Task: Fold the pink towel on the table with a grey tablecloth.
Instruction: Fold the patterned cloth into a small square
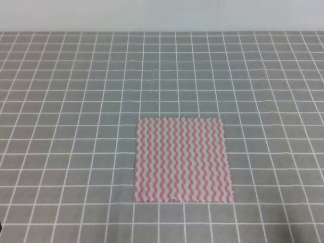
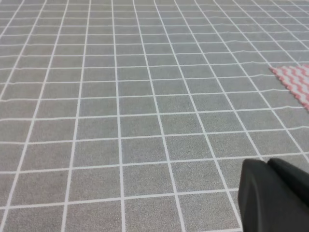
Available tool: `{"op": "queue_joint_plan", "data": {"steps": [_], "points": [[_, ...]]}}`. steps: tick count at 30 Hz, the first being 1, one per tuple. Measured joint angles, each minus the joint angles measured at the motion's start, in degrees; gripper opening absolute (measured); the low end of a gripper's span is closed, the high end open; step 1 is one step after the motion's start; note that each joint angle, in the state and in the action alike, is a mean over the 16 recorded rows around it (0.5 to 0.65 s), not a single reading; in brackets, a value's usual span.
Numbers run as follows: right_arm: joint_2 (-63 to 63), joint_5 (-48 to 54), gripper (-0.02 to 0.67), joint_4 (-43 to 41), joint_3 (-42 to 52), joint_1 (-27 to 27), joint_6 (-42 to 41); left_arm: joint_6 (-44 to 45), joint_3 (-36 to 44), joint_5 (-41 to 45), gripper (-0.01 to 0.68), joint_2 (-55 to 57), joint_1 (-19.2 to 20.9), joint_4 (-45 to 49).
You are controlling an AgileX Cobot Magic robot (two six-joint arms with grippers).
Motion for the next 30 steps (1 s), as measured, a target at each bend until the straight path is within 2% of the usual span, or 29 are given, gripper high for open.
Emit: {"op": "queue_joint_plan", "data": {"steps": [20,25,30], "points": [[0.1,-0.2,-0.02,-1.1,0.1,0.0,0.0,-0.5,-0.1,-1.4,-0.004,0.0,0.0,-1.5],[0.1,-0.8,-0.021,0.6,0.1,0.0,0.0,-1.6,-0.1,-4.4,-0.004,0.0,0.0,-6.3],[0.0,-3.2,-0.021,8.3,0.1,0.0,0.0,-2.6,-0.1,-8.7,-0.004,0.0,0.0,-14.9]]}}
